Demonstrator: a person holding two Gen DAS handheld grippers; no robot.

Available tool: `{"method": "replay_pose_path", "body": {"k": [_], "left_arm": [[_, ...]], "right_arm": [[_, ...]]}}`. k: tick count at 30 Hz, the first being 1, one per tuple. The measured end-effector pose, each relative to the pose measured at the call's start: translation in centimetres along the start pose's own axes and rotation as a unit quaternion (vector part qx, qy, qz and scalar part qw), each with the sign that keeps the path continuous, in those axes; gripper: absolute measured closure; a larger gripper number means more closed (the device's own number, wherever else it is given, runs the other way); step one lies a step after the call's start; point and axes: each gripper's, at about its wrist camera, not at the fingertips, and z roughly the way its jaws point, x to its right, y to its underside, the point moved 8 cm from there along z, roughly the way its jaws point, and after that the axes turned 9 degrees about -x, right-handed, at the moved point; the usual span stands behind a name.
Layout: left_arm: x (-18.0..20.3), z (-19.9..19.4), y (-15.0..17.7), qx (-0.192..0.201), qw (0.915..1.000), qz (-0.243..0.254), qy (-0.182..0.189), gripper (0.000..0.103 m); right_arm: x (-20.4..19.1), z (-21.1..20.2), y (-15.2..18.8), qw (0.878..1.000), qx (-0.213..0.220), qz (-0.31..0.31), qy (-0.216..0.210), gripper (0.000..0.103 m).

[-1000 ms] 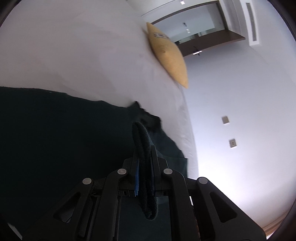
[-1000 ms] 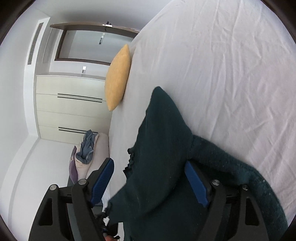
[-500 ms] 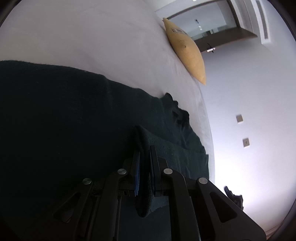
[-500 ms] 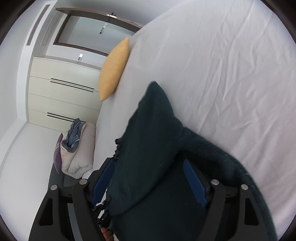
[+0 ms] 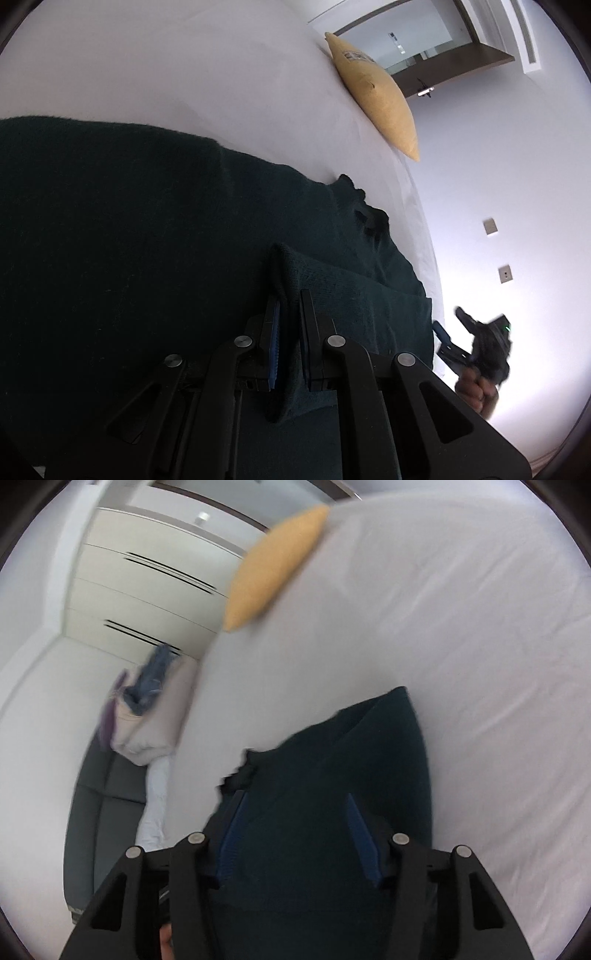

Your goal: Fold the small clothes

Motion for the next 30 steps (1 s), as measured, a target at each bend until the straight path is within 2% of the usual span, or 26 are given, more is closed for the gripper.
{"method": "replay_pose_path", "body": {"k": [3,4,5,7,10,13,16,20,22,25,28,30], "left_arm": [[-0.5,0.1,0.3,-0.001,1.0000,0.001,0.005,0.095],[-0.6,0.0,0.4,0.000,1.0000,0.004,0.006,0.095],[-0.7,-0.1,0.5,0.000,0.9999,0.007,0.008,0.095],[-0.8,0.0,0.7,0.002,0.9999,0.009,0.006,0.095],[-0.7,-0.1,0.9,0.006,0.9999,0.009,0.003,0.095],[-0.8,-0.3,1.1,0.007,0.9999,0.009,0.010,0.095],[-1.0,-0.5,1.3,0.009,0.9998,0.007,0.016,0.094],[-1.0,-0.7,1.4,0.015,0.9997,0.014,0.013,0.094],[-1.0,-0.7,1.5,0.017,0.9997,0.016,0.013,0.094],[-1.0,-1.0,1.7,0.019,0.9995,0.018,0.017,0.094],[-1.2,-1.3,1.7,0.020,0.9992,0.016,0.031,0.094],[-1.3,-2.1,1.9,0.021,0.9994,0.013,0.026,0.092]], "right_arm": [[2.1,2.3,-1.8,0.999,-0.019,0.012,0.032,0.057],[2.9,2.7,-2.3,0.999,-0.024,0.023,0.031,0.067],[3.5,3.0,-2.6,0.999,-0.027,0.036,0.019,0.070],[4.0,2.6,-2.6,0.998,-0.029,0.059,-0.013,0.070],[3.6,2.0,-0.8,0.998,-0.038,0.041,-0.013,0.069],[3.4,0.8,3.1,0.997,-0.062,0.037,-0.041,0.069],[3.5,-0.5,6.6,0.996,-0.079,0.018,-0.027,0.069],[1.4,-2.6,8.1,0.997,-0.071,-0.030,-0.005,0.064],[-0.7,-2.8,7.3,0.996,-0.063,-0.055,-0.013,0.063],[-2.3,-1.7,4.5,0.996,-0.043,-0.077,-0.013,0.052],[0.3,1.9,1.4,0.998,-0.057,-0.021,-0.024,0.049],[3.0,3.7,-0.4,0.998,-0.049,0.016,-0.027,0.072]]}}
